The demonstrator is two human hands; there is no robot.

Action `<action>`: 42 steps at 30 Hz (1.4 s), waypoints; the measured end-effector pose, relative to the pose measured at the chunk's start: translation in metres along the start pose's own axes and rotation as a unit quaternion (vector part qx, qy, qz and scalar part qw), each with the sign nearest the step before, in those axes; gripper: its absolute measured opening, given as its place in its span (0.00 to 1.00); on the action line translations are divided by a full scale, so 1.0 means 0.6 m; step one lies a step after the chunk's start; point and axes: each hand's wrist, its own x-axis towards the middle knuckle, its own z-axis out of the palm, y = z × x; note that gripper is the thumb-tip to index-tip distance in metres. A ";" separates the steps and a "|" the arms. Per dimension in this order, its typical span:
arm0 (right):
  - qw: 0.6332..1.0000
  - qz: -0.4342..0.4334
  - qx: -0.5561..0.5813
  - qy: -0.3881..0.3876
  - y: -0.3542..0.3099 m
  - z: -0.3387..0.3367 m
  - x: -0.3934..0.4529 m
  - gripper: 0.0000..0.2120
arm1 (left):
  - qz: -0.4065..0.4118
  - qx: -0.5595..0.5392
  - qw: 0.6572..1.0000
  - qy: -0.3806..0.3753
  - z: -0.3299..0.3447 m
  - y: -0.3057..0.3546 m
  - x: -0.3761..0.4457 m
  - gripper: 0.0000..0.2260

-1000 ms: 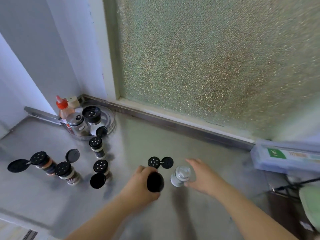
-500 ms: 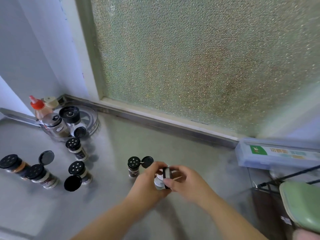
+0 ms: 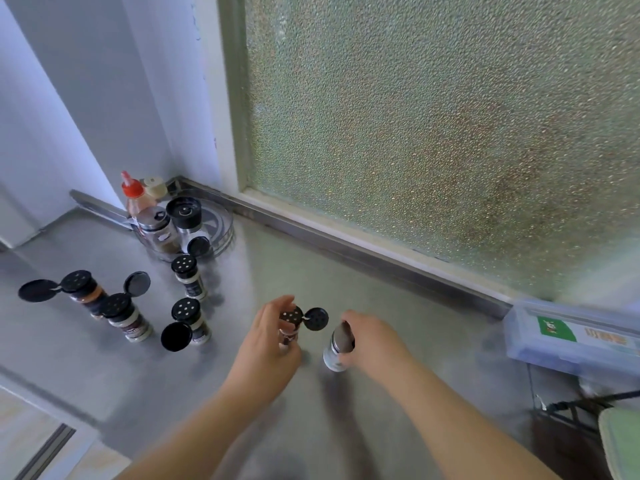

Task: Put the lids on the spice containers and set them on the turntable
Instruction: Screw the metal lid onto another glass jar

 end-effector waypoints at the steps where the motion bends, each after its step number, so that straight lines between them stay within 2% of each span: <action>1: 1.000 -0.005 0.006 -0.001 0.003 0.004 0.000 0.16 | 0.000 0.000 1.000 0.001 -0.003 -0.002 -0.004 0.25; 3: 1.000 -0.017 0.012 0.009 0.010 0.016 -0.001 0.17 | -0.005 0.002 1.000 0.000 -0.007 -0.004 -0.008 0.24; 7: 0.999 -0.020 0.034 0.017 0.012 0.027 -0.005 0.25 | -0.017 0.009 1.000 -0.015 -0.015 -0.004 -0.006 0.21; 11: 0.997 0.009 0.070 0.035 0.012 -0.004 -0.023 0.22 | -0.010 0.029 0.998 -0.057 -0.019 0.003 0.007 0.20; 13: 0.994 0.023 0.093 0.049 0.016 -0.040 -0.037 0.22 | -0.013 0.034 0.994 -0.105 -0.019 0.010 0.014 0.19; 15: 0.991 0.020 0.117 0.060 0.015 -0.091 -0.056 0.26 | 0.003 0.035 0.988 -0.153 -0.017 0.030 0.024 0.17; 20: 0.983 -0.060 0.152 0.085 -0.043 -0.239 -0.120 0.27 | 0.088 0.012 0.976 -0.199 -0.023 0.119 0.061 0.29; 24: 0.973 -0.098 0.171 0.120 -0.097 -0.299 -0.153 0.30 | 0.145 -0.013 0.976 -0.162 -0.068 0.178 0.070 0.23; 29: 0.985 -0.125 0.110 0.045 -0.132 -0.363 -0.182 0.36 | 0.170 0.000 0.975 -0.142 -0.133 0.204 0.071 0.24; 32: 0.982 -0.135 0.128 0.040 -0.155 -0.388 -0.184 0.28 | 0.192 0.050 0.973 -0.116 -0.158 0.203 0.078 0.28; 35: 0.985 -0.129 0.091 0.068 -0.176 -0.386 -0.178 0.21 | 0.209 0.092 0.969 -0.092 -0.173 0.200 0.077 0.31; 39: 0.983 -0.142 0.074 0.093 -0.193 -0.371 -0.169 0.24 | 0.190 0.051 0.979 -0.063 -0.181 0.189 0.072 0.28; 42: 0.974 -0.160 0.127 0.098 -0.201 -0.365 -0.165 0.18 | 0.172 0.018 0.983 -0.067 -0.187 0.185 0.070 0.29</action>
